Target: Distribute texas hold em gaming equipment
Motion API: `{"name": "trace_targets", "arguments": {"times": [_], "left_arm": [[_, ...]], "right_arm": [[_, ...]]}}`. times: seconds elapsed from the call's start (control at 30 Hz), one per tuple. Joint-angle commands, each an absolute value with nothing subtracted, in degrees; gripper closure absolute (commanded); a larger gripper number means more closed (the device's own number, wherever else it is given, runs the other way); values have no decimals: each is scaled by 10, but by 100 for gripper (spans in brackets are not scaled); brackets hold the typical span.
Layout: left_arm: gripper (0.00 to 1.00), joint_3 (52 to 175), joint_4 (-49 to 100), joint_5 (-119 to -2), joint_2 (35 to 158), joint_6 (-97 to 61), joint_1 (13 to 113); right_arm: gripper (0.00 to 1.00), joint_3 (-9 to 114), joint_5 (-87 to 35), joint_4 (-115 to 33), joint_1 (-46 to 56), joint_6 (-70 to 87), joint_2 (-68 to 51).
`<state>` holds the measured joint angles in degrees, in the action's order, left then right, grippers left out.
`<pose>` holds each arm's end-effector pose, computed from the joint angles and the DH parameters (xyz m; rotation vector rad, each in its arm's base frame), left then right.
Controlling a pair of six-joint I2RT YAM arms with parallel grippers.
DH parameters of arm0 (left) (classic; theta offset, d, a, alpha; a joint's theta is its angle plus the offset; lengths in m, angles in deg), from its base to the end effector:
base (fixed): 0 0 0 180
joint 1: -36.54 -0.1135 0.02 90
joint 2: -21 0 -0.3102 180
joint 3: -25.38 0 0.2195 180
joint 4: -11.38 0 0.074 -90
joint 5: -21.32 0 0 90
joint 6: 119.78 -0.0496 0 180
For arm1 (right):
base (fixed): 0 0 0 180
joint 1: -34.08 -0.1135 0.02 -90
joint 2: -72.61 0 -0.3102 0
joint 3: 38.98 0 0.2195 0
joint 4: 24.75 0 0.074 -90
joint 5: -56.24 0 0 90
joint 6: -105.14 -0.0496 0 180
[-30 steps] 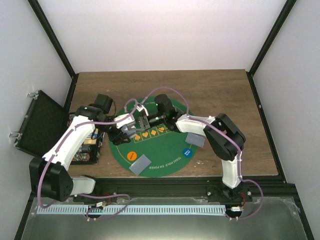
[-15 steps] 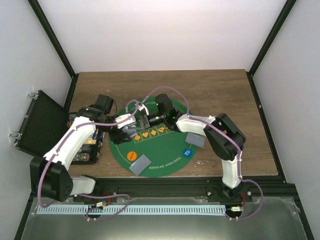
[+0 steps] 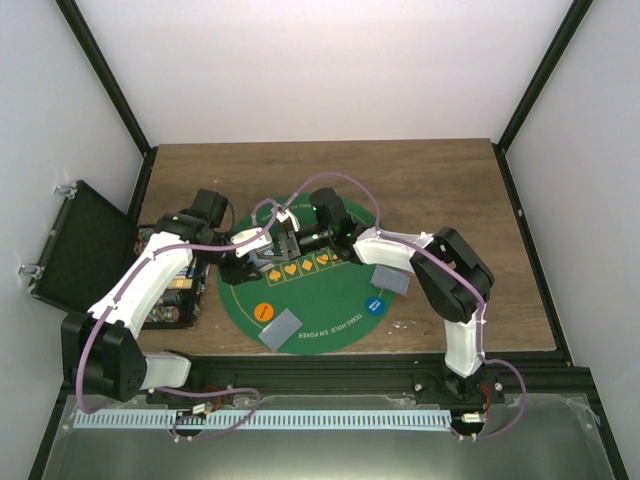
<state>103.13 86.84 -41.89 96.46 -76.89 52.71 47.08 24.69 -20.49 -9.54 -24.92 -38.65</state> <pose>0.1817 -0.0760 0.3093 1.4932 2.2425 -0.5117 0.2781 0.3234 0.2734 -0.8836 2.0986 1.8610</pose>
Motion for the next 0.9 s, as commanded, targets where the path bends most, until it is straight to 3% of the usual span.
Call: {"name": "trace_targets", "arguments": {"times": [0.0, 0.13, 0.67, 0.77, 0.87], "left_arm": [[49, 1030, 833, -440, 963, -784, 524], [49, 1025, 840, -450, 960, -786, 523], [50, 1025, 853, -443, 955, -790, 518], [50, 1025, 855, -437, 955, -789, 519], [50, 1027, 859, -428, 955, -787, 518]], "right_arm": [[72, 486, 234, -279, -111, -215, -345], [68, 479, 184, -323, -108, -187, -326], [69, 473, 130, -384, -92, -142, -298], [63, 479, 187, -364, -92, -124, -300], [49, 483, 240, -326, -92, -111, -303]]}}
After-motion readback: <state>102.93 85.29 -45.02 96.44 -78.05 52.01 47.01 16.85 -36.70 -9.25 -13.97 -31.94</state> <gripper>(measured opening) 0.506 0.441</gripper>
